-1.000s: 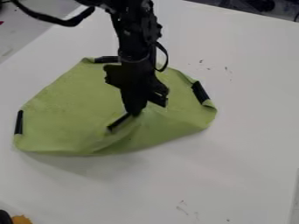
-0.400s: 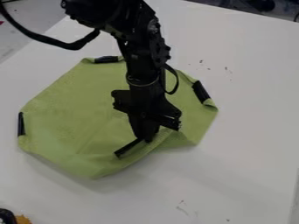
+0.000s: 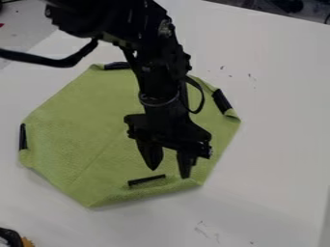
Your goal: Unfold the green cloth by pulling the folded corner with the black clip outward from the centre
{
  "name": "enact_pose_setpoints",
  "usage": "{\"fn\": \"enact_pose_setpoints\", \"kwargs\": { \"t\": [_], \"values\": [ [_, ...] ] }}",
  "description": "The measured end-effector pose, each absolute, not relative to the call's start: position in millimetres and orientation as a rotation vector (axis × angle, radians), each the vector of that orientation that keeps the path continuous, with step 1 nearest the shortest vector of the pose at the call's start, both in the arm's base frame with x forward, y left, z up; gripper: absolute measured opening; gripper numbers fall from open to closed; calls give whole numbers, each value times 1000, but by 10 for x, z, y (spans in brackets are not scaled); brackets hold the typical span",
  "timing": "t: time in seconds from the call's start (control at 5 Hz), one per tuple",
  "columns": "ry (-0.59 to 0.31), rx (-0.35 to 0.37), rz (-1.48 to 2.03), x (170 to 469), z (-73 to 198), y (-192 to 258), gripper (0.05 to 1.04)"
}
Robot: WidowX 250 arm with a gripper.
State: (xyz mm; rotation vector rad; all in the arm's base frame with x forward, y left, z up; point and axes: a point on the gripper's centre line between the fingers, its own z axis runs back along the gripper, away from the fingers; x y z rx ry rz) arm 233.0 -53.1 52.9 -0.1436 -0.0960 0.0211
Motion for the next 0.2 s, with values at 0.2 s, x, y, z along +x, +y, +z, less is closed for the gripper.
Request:
{"fn": "enact_pose_setpoints", "kwargs": {
  "t": [0.2],
  "values": [
    [-84, -127, 69, 2236, 614, -660, 1024]
  ]
}}
